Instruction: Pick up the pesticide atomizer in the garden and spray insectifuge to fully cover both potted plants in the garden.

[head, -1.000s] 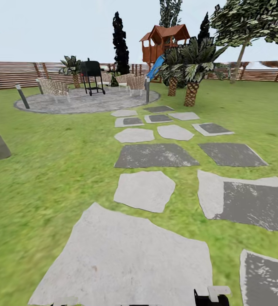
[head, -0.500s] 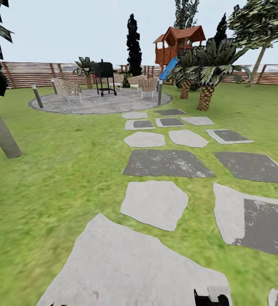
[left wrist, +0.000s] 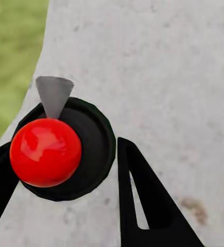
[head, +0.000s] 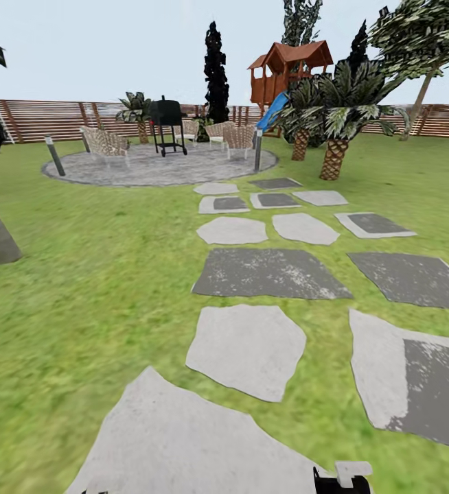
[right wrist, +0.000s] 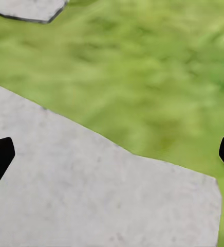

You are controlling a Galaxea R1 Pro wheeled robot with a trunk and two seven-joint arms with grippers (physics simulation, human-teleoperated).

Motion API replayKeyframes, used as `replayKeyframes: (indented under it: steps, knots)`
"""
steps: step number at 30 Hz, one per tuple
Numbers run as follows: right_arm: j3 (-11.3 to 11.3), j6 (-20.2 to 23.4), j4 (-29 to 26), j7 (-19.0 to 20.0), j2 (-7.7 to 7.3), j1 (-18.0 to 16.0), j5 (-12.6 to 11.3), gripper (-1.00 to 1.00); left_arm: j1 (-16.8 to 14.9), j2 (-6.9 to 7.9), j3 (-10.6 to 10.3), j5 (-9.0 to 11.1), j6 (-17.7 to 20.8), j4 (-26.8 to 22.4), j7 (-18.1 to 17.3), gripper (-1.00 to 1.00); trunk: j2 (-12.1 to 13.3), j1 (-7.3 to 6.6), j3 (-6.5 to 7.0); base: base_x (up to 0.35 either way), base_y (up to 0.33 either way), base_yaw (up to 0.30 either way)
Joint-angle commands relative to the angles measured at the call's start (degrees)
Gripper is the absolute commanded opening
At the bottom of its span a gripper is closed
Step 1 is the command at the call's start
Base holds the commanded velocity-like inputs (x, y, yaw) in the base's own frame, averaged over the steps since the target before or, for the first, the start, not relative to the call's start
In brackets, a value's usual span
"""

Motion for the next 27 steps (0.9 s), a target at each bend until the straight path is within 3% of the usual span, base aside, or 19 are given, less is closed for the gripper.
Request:
replayKeyframes:
  steps: [1, 9, 27]
  knots:
    - [0.5, -0.1, 0.0, -0.1, 0.0, 0.0, -0.5, 1.0, 0.0, -0.01, 0.3, -0.2, -0.2, 0.1, 0.1, -1.0, 0.0, 0.02, -0.05, 0.325, -0.125, 0.0]
    - [0.5, -0.1, 0.0, -0.1, 0.0, 0.0, -0.5, 1.0, 0.0, -0.01, 0.3, -0.2, -0.2, 0.1, 0.1, -1.0, 0.0, 0.02, -0.05, 0.327, -0.11, 0.0]
    - [0.5, -0.1, 0.0, -0.1, 0.0, 0.0, -0.5, 1.0, 0.0, 0.23, 0.4, -0.1, -0.2, 0.1, 0.1, -1.0, 0.0, 0.02, -0.05, 0.342, -0.003, 0.0]
